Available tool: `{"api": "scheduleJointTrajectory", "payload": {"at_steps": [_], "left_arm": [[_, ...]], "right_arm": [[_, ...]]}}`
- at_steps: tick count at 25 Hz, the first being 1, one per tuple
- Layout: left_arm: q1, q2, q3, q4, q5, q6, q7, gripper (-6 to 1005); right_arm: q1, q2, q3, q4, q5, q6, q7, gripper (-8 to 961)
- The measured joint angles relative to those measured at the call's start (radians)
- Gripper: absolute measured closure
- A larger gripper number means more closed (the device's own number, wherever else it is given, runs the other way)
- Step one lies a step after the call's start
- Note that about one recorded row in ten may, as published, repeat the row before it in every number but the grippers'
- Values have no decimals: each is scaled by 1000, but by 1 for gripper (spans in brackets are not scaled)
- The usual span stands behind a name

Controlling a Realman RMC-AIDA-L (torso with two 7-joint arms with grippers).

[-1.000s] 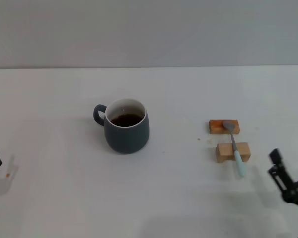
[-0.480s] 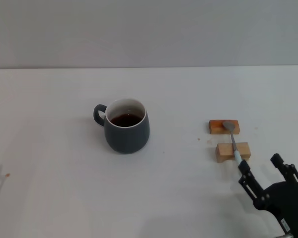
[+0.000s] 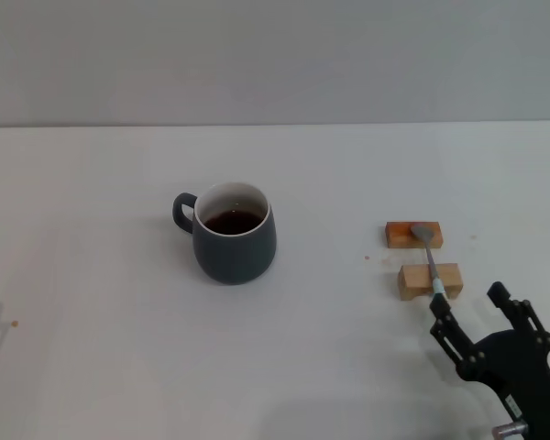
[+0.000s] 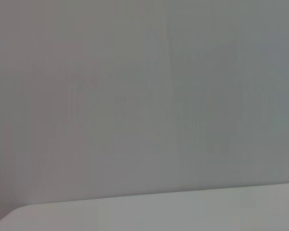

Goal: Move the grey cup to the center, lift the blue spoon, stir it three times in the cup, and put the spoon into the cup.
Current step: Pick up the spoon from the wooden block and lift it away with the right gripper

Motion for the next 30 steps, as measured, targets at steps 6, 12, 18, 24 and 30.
{"api": "scheduleJointTrajectory", "payload": {"at_steps": [6, 12, 18, 24, 30], "left_arm": [[-4, 0, 0, 8, 0, 0, 0, 142], [-6, 0, 0, 11, 0, -1, 0, 142], [-11, 0, 0, 20, 0, -3, 0, 142], [-12, 0, 0, 23, 0, -9, 0, 143], [-9, 0, 0, 23, 0, -11, 0, 143]], "right_arm": [[12, 0, -2, 1, 1, 26, 6, 157], [11, 0, -3, -3, 1, 44, 7, 157], [16, 0, 4, -4, 1, 70, 8, 158], [36, -2, 5, -6, 1, 80, 9, 158], [44, -1, 5, -6, 2, 110, 10, 158]]}}
